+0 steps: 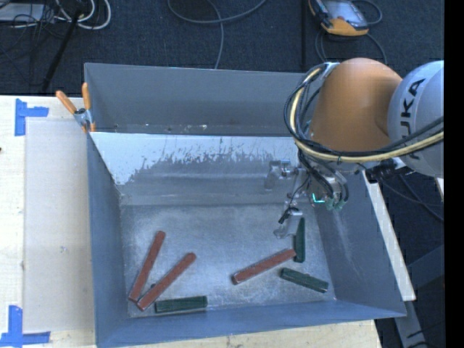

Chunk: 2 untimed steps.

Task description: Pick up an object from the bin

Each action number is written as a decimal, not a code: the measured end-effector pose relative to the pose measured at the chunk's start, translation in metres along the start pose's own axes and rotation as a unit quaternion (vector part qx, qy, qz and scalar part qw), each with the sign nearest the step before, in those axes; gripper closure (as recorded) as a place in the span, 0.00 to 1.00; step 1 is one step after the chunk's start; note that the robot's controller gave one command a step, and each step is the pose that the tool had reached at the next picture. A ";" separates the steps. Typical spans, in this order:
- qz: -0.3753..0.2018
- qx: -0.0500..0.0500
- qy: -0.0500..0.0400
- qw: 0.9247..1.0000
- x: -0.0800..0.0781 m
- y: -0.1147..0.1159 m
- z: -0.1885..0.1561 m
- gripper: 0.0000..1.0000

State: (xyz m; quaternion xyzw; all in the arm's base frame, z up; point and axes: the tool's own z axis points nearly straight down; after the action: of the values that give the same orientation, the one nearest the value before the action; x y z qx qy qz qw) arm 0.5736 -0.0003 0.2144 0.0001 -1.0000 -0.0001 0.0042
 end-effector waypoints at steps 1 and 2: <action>0.000 0.000 -0.004 1.000 -0.001 0.000 -0.005 0.00; -0.020 0.000 -0.006 1.000 0.029 -0.003 0.056 0.00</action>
Offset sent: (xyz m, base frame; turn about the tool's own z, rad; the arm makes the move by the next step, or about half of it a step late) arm -0.0741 -0.0066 -0.1444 -0.0939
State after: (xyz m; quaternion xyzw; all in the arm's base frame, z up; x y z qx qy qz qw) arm 0.5444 -0.0028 0.1584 0.0197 -0.9998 0.0001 -0.0015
